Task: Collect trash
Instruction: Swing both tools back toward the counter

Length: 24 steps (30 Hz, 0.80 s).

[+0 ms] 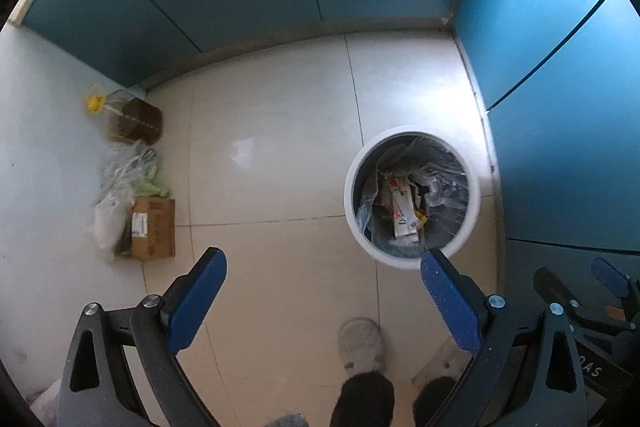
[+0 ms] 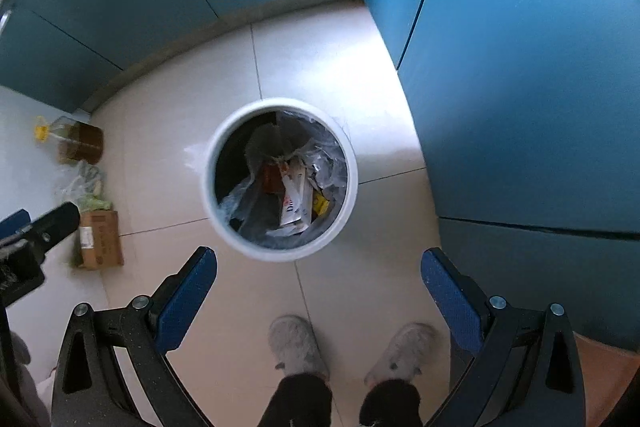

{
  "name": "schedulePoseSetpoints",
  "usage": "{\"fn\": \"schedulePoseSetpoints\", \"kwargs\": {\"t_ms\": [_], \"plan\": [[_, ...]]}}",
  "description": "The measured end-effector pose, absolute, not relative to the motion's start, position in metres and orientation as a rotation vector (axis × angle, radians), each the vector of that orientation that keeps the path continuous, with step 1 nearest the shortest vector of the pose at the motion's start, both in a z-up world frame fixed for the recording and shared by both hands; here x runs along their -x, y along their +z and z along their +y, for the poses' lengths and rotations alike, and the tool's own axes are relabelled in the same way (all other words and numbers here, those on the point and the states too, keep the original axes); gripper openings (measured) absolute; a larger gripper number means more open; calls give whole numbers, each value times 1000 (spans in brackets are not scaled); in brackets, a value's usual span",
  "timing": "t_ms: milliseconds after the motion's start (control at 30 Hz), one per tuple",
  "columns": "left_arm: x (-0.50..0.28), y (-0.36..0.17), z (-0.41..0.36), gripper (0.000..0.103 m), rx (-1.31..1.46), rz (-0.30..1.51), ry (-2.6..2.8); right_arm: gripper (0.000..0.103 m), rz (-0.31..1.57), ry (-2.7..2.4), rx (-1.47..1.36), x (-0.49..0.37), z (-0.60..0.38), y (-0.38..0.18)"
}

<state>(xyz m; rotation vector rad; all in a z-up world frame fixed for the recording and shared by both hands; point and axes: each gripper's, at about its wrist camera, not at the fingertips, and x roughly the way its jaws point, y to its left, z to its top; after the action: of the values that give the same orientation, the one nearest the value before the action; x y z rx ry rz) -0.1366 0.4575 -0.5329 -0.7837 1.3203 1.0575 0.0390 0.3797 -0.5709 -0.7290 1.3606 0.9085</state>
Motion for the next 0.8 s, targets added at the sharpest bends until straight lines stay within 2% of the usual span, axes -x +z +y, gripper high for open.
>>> {"fn": "schedulePoseSetpoints", "kwargs": {"t_ms": [500,800], "plan": [[161,-319,372,99,777,1157,1092,103,1237,1010,643,-11,304,-315],[156,-241,328,99,707,1113,1071,103,1205,1064,579,-8,251,-227]]}}
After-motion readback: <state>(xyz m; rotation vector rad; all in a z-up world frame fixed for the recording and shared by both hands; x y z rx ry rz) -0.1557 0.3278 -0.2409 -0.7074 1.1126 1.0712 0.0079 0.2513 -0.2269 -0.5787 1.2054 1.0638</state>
